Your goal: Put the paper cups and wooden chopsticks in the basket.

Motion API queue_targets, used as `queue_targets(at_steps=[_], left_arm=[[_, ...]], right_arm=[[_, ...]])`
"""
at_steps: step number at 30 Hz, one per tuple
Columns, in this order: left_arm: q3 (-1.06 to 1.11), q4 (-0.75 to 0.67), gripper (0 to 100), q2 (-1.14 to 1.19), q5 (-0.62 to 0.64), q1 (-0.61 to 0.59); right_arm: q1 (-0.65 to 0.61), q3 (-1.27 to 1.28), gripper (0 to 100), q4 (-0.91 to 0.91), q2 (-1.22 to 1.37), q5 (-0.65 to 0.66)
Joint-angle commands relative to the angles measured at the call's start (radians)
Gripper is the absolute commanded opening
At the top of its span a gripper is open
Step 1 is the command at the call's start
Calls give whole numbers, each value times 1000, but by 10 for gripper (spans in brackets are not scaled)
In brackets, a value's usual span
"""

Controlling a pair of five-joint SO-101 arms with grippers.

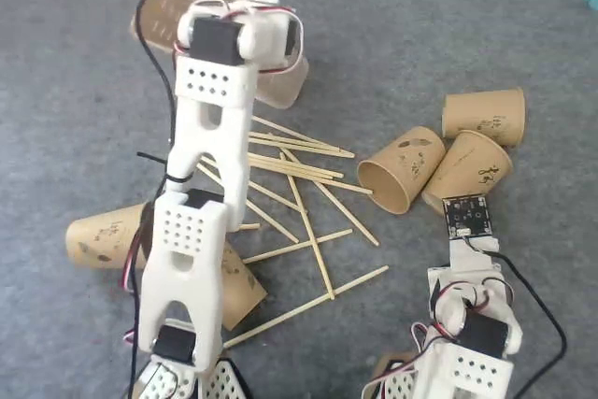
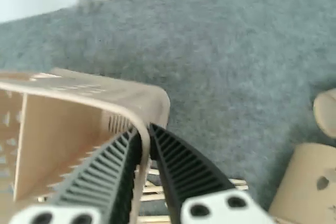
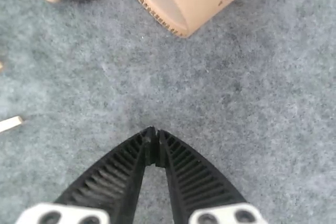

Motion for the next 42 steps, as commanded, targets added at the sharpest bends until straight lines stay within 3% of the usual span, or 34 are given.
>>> queue_targets(at_steps=[1, 9, 16, 28, 36, 42], left_arm=[[-27, 58, 16, -84, -11, 5], [171, 54, 26, -183, -14, 5], [107, 55, 248, -189, -3, 5], [59, -14, 227, -192, -5, -6], [-35, 58, 224, -305, -3, -25], [-16, 60, 224, -416, -3, -118]], right_arm=[[2, -18, 8, -1, -15, 9], [2, -18, 8, -1, -15, 9], [4, -18, 8, -1, -15, 9], [4, -18, 8, -1, -15, 9], [4, -18, 8, -1, -15, 9], [5, -18, 8, -1, -15, 8]])
